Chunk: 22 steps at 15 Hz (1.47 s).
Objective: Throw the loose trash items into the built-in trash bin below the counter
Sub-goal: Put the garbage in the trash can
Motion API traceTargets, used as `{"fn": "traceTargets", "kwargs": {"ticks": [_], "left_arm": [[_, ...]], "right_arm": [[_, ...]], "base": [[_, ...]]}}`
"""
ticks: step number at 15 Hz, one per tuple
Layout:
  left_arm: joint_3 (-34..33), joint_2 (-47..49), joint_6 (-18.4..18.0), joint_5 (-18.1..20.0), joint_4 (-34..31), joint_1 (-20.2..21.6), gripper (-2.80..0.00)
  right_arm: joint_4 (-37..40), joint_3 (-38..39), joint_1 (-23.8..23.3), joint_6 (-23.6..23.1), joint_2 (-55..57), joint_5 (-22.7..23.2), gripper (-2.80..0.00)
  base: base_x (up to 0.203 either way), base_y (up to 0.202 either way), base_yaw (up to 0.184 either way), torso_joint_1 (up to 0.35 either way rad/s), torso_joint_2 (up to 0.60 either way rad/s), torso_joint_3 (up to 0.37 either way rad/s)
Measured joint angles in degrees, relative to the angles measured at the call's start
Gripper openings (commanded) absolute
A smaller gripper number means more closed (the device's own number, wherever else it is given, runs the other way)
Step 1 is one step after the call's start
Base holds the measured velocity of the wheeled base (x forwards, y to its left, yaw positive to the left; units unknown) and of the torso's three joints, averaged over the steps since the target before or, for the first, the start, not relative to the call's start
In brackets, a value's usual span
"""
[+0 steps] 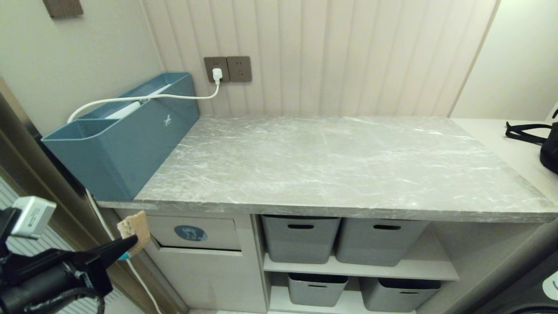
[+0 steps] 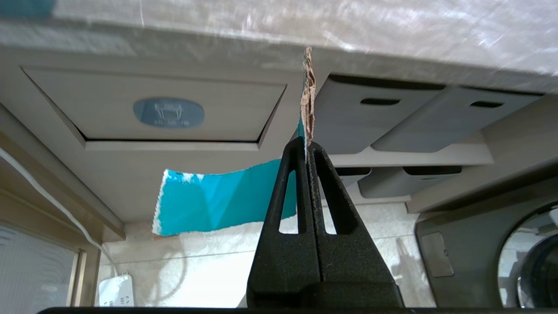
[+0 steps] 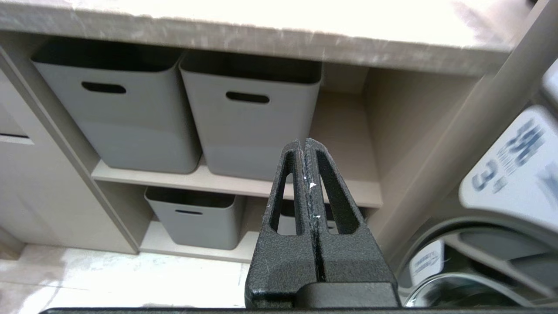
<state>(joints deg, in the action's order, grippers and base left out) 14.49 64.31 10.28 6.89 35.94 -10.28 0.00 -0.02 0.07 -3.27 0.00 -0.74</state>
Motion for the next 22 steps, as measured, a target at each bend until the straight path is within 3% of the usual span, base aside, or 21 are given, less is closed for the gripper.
{"fn": "traceTargets", "kwargs": {"ticks": [8, 12, 16, 19, 22], "left_arm": [[-3.3, 3.2, 0.3, -1.0, 2.2, 2.7, -2.8], [-3.2, 8.8, 0.4, 1.2, 14.0, 2.7, -2.8], [-6.3, 14.3, 1.3, 11.1, 26.4, 2.7, -2.8], [-8.1, 18.9, 1.1, 11.9, 34.0, 2.8, -2.8], [-8.6, 22.1, 0.8, 11.8, 35.2, 2.9, -2.8]], "right_arm": [[-0.2, 0.0, 0.0, 3.6, 0.0, -0.2, -2.8], [-0.2, 0.0, 0.0, 5.0, 0.0, -0.5, -2.8], [-0.2, 0.0, 0.0, 5.1, 0.0, -0.5, -2.8], [-0.2, 0.0, 0.0, 5.1, 0.0, -0.5, -2.8], [-0.2, 0.0, 0.0, 5.1, 0.0, -0.5, -2.8]], "base": [[0.0, 0.0, 0.0, -0.229, 0.52, 0.284], [0.0, 0.0, 0.0, -0.212, 0.5, 0.284], [0.0, 0.0, 0.0, -0.193, 0.47, 0.285], [0.0, 0.0, 0.0, -0.172, 0.47, 0.289], [0.0, 0.0, 0.0, -0.153, 0.46, 0.303]]}}
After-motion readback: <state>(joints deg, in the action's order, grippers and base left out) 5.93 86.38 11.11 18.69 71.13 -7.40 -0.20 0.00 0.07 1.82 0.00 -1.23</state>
